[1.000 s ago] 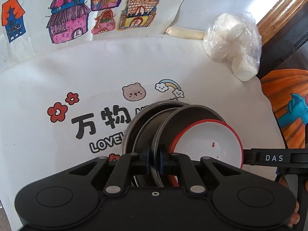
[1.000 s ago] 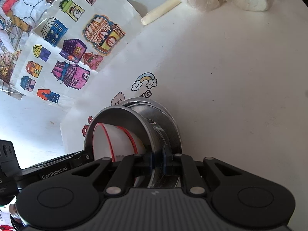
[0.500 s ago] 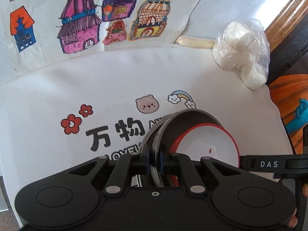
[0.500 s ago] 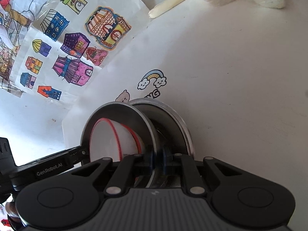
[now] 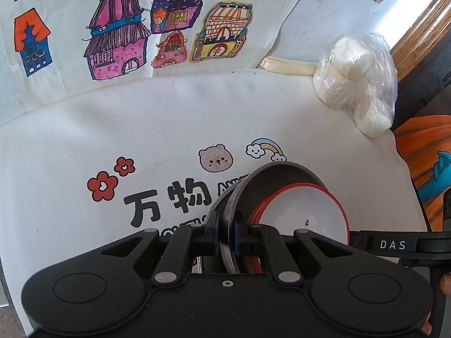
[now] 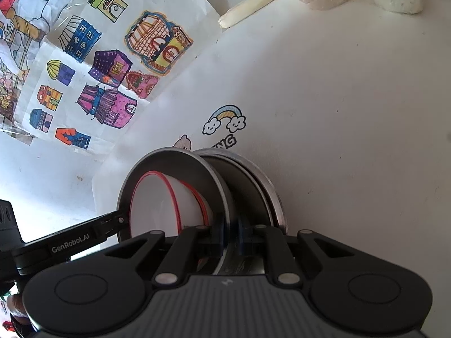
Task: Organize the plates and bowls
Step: 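Carry the steel bowl with nested white bowls over the steel plate stack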
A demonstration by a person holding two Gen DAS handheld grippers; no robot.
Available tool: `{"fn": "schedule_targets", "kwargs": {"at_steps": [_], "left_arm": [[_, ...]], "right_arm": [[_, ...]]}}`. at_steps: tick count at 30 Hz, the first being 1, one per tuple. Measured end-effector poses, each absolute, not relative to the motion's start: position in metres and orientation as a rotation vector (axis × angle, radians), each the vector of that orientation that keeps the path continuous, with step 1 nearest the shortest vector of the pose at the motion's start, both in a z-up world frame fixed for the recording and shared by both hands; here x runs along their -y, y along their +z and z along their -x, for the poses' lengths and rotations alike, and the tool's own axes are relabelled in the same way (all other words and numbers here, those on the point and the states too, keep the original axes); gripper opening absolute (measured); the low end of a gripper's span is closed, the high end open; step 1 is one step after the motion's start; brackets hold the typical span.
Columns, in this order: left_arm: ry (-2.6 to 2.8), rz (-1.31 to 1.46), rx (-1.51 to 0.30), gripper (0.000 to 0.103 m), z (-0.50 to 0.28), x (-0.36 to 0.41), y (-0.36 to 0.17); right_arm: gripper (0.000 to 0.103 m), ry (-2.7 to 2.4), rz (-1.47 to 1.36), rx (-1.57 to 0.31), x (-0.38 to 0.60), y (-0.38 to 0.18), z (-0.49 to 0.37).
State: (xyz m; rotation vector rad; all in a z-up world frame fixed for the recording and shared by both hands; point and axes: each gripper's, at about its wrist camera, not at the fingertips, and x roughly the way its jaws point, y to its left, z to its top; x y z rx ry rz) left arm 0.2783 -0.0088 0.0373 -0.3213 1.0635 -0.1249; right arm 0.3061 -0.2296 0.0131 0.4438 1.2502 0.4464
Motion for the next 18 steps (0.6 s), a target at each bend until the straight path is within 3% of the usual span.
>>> {"fn": "schedule_targets", "kwargs": {"at_steps": [18], "left_arm": [[-0.144, 0.337, -1.061, 0.009, -0.2844, 0.0095, 0.0347]], "right_arm": [[0.013, 0.436, -0.445, -1.233, 0.2333, 0.0127, -0.3060]]}}
